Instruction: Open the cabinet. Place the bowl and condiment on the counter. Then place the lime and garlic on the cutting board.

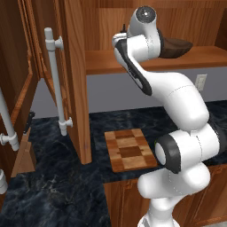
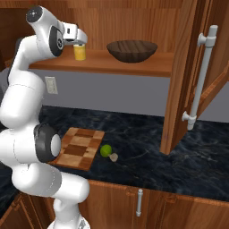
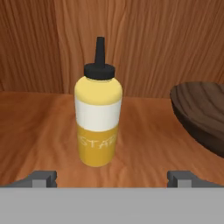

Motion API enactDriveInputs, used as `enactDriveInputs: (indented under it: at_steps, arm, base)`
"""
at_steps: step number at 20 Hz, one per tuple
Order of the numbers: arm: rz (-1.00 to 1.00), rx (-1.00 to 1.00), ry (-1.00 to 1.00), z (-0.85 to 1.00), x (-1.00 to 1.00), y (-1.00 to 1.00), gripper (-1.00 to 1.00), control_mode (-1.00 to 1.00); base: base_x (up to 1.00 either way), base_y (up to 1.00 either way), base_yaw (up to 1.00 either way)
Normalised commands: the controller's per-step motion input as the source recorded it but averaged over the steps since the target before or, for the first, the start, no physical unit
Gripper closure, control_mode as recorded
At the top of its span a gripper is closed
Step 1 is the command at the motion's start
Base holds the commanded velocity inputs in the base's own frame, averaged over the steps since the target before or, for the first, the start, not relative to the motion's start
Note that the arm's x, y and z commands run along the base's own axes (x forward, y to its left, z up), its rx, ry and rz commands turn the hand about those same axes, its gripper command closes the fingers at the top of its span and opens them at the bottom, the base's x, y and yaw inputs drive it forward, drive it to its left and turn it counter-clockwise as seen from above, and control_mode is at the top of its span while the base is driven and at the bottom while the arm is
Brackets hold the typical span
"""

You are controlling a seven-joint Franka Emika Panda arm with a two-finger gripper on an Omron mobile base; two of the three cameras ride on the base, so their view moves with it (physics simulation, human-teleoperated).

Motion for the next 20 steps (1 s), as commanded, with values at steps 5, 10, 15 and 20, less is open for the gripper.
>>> enactDriveInputs:
  at_steps: [5, 10, 15, 20]
  arm:
    - [0.08, 0.01, 0.00, -0.07, 0.36, 0.00, -1.00, -1.00]
    - [0.06, 0.00, 0.00, -0.06, 0.39, 0.00, -1.00, -1.00]
    - [0.03, 0.00, 0.00, 0.00, 0.29, 0.00, -1.00, -1.00]
    - [0.02, 0.00, 0.00, -0.01, 0.20, 0.01, -1.00, -1.00]
  base:
    - [0.00, 0.00, 0.00]
    - [0.00, 0.00, 0.00]
    - [0.00, 0.00, 0.00]
    - [0.00, 0.00, 0.00]
